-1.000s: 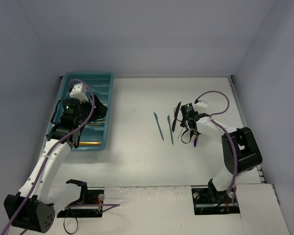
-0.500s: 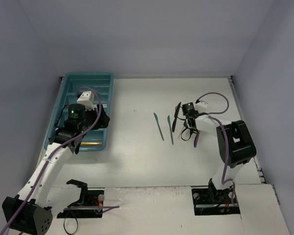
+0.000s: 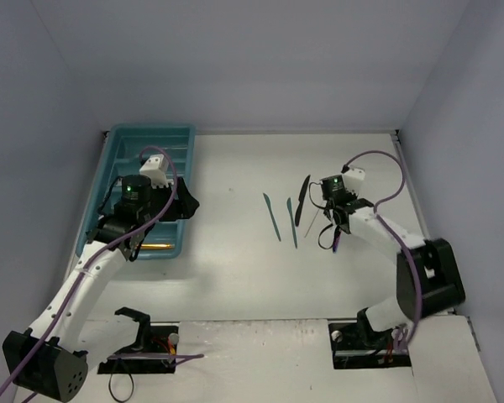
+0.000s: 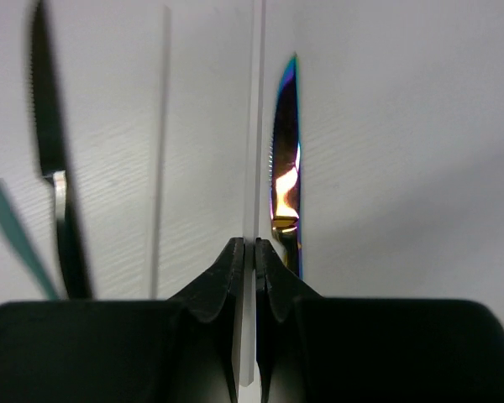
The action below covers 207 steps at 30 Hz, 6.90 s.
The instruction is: Sort the eating utensils into containers
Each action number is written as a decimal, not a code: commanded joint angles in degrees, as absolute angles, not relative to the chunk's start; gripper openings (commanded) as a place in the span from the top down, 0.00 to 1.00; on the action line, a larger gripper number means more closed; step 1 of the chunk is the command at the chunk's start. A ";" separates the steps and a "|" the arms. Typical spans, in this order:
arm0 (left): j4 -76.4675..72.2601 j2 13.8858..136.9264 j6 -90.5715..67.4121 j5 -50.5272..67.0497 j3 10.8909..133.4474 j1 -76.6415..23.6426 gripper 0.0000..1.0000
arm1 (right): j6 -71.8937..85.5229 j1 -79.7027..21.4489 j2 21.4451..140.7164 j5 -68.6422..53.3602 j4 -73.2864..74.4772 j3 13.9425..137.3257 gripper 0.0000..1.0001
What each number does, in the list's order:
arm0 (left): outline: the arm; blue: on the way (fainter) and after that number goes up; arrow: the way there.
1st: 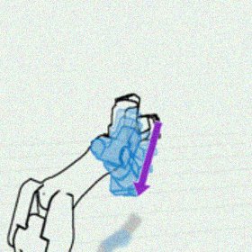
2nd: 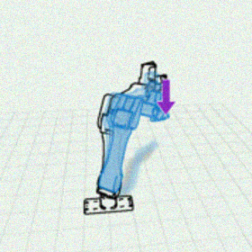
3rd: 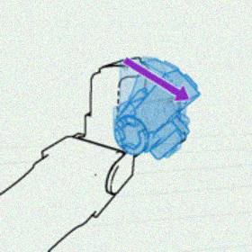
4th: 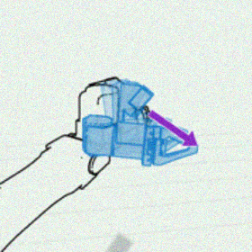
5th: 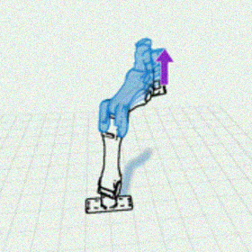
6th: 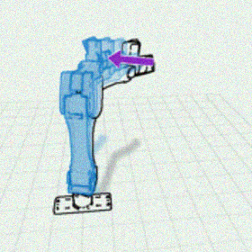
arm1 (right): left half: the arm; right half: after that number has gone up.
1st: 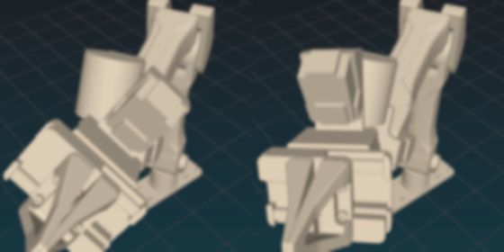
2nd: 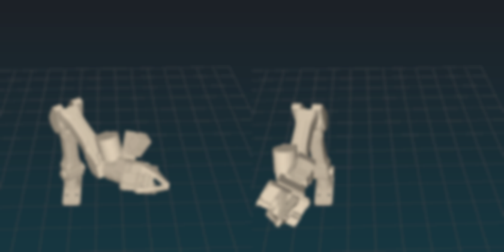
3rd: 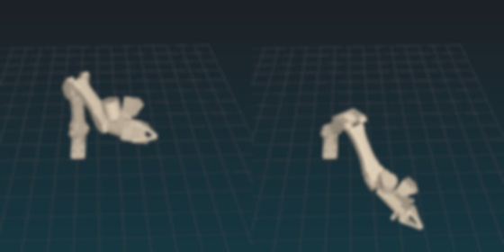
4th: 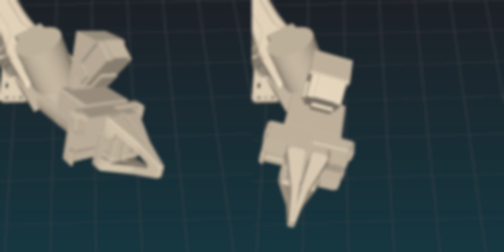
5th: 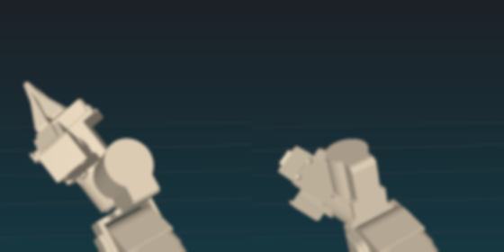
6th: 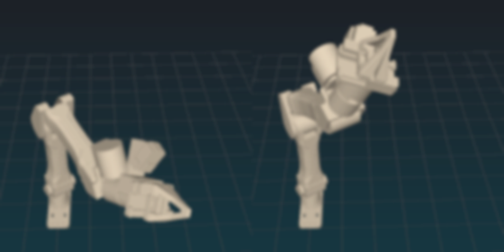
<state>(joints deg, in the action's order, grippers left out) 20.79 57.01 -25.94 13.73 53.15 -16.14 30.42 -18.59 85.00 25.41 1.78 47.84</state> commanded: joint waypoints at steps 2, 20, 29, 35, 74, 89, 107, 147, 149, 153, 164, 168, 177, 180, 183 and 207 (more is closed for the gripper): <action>13.94 60.04 -32.26 19.22 59.58 -21.25 0.34 | 16.94 -28.39 66.11 27.56 0.62 47.70 1.00; -4.72 79.04 -43.68 19.33 73.62 -39.16 0.27 | 13.50 -46.95 51.69 5.40 -5.06 48.24 1.00; -5.33 81.21 -46.26 16.70 74.52 -40.35 0.40 | 14.59 -49.32 52.40 6.61 -7.84 47.62 1.00; -6.56 81.76 -47.56 17.72 74.27 -40.96 0.76 | 14.76 -49.66 53.43 7.92 -8.75 47.49 1.00; -11.25 103.88 -71.54 3.52 77.12 7.51 0.86 | 20.08 -48.16 55.41 28.78 -4.39 41.40 0.19; -11.07 98.73 -67.83 4.74 75.32 8.94 0.44 | 24.63 -38.20 58.97 28.33 -1.56 40.54 0.19; 13.51 76.22 -35.53 17.66 73.84 8.61 0.35 | 31.01 -26.11 72.85 24.70 -0.18 45.52 0.21; 31.31 53.79 -26.39 32.94 61.07 -5.79 0.31 | 30.91 -21.88 92.30 28.01 -0.18 56.63 1.00; 29.81 54.79 -27.64 33.32 63.03 -7.54 0.31 | 24.68 -23.94 87.31 27.97 -0.18 57.52 1.00; 24.49 57.96 -30.98 34.69 65.31 -12.08 0.31 | 13.35 -30.91 79.13 26.58 -0.18 59.30 1.00; 9.48 67.05 -38.85 28.42 72.31 -25.95 0.31 | 4.12 -44.40 64.72 8.27 -2.38 58.23 1.00; 7.57 70.74 -40.16 27.60 74.69 -29.26 0.31 | 3.43 -45.87 62.85 4.76 -3.42 58.10 1.00; 1.19 75.85 -45.21 23.05 74.14 -35.03 0.51 | 3.25 -46.58 61.80 3.34 -4.47 57.75 1.00; -3.90 76.76 -47.46 23.02 73.48 -36.24 0.56 | 3.33 -46.66 61.87 3.34 -4.74 57.49 1.00; -4.31 78.29 -47.81 22.87 74.19 -37.41 0.61 | 3.50 -46.59 62.20 3.34 -5.00 57.32 1.00; -3.26 81.65 -50.06 20.76 73.32 -39.59 0.74 | 3.87 -46.67 62.35 7.01 -6.73 55.81 1.00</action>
<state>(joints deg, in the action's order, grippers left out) 0.74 82.02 -48.83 20.71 72.53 -38.83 4.19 -46.17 63.26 5.86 -0.31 55.72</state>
